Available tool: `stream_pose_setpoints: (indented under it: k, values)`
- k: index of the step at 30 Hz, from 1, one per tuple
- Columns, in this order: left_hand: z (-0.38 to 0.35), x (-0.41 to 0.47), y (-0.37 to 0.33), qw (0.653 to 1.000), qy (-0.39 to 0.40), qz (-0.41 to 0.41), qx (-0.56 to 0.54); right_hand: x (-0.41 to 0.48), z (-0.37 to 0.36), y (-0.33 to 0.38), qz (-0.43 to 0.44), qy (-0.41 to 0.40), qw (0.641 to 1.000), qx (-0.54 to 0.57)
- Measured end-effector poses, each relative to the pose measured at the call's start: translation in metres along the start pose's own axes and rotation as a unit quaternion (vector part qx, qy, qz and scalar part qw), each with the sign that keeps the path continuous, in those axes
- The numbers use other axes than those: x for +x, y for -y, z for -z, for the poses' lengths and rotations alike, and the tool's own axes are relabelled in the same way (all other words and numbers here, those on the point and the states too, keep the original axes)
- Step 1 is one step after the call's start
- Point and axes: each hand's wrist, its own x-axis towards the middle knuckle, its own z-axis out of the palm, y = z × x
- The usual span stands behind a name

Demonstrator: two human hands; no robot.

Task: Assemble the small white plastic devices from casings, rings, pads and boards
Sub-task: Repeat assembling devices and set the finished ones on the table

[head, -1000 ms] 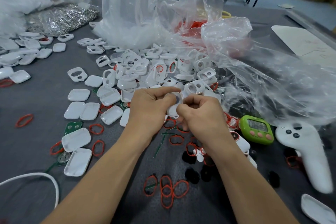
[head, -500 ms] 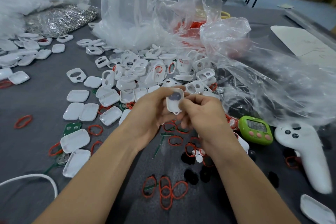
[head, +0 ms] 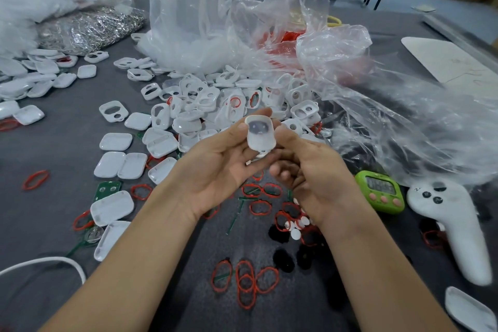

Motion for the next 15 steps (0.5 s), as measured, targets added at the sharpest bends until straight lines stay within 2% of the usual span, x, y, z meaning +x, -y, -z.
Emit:
stream_pose_setpoints:
  k: [3,6,7,8,10,11,15]
  values:
    - [0.006,-0.001,-0.007,0.999,-0.005,-0.014,-0.032,0.005,0.007,0.001,0.007,-0.044,0.999,-0.031]
    - [0.016,-0.003,-0.021,0.996,-0.017,-0.045,-0.076,0.011,0.018,-0.001,0.083,-0.124,0.972,-0.181]
    - [0.019,-0.004,-0.026,0.994,-0.024,-0.057,-0.09,0.012,0.022,-0.003,0.125,-0.158,0.941,-0.271]
    - [0.021,-0.005,-0.03,0.992,-0.032,-0.067,-0.102,0.013,0.026,-0.003,0.169,-0.185,0.896,-0.367]
    - [0.026,-0.007,-0.037,0.989,-0.044,-0.083,-0.118,0.008,0.026,-0.004,0.225,-0.187,0.808,-0.512]
    - [0.027,-0.007,-0.039,0.987,-0.049,-0.089,-0.122,0.006,0.023,-0.005,0.226,-0.165,0.785,-0.553]
    - [0.028,-0.006,-0.04,0.986,-0.058,-0.092,-0.123,0.006,0.013,-0.012,0.174,-0.108,0.736,-0.646]
